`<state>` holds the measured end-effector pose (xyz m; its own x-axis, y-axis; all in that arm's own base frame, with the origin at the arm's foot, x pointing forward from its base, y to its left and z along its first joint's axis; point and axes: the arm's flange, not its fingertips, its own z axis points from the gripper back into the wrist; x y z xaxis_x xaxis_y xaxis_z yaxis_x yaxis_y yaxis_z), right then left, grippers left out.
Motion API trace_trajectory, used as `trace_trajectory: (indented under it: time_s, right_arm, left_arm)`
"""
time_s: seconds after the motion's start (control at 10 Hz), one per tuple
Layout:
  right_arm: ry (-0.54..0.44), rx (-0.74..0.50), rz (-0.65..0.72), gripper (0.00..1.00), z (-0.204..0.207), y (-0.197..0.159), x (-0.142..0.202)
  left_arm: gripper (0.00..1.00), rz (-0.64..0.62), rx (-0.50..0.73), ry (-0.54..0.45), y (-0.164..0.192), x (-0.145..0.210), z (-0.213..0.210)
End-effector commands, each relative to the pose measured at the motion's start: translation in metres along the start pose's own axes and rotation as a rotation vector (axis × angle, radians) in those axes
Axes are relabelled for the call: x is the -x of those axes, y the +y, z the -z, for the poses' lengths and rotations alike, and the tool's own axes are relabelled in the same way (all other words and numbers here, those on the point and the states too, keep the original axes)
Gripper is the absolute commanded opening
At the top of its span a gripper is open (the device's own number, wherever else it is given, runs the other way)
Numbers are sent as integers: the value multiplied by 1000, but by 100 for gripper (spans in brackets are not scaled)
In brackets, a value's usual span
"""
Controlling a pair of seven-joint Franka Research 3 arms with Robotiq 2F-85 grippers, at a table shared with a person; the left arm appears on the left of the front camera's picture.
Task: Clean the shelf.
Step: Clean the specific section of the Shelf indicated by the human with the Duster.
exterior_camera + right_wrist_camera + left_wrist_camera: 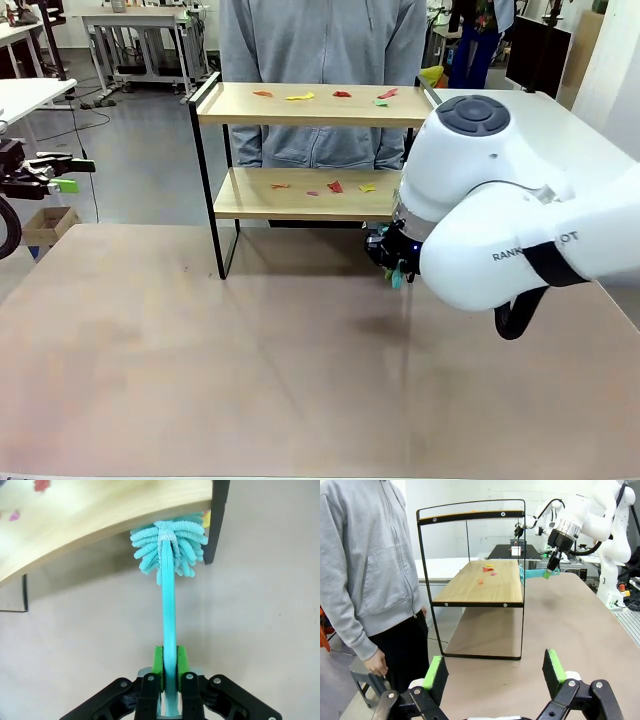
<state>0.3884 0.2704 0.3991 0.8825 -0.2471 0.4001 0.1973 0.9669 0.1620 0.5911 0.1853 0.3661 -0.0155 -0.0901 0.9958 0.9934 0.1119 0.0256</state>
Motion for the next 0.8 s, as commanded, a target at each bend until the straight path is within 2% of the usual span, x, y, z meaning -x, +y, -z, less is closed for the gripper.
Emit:
trace_trajectory:
  time_s: [0.0, 0.4, 0.7]
  right_arm:
    - [22, -71, -35, 13, -8, -22, 3]
    - [155, -287, -229, 13, -23, -41, 2]
    - [284, -435, -437, 13, -35, -46, 6]
  left_arm:
    - [100, 4, 1, -1, -1, -2, 0]
    - [100, 4, 1, -1, -1, -2, 0]
    - [100, 4, 1, -1, -1, -2, 0]
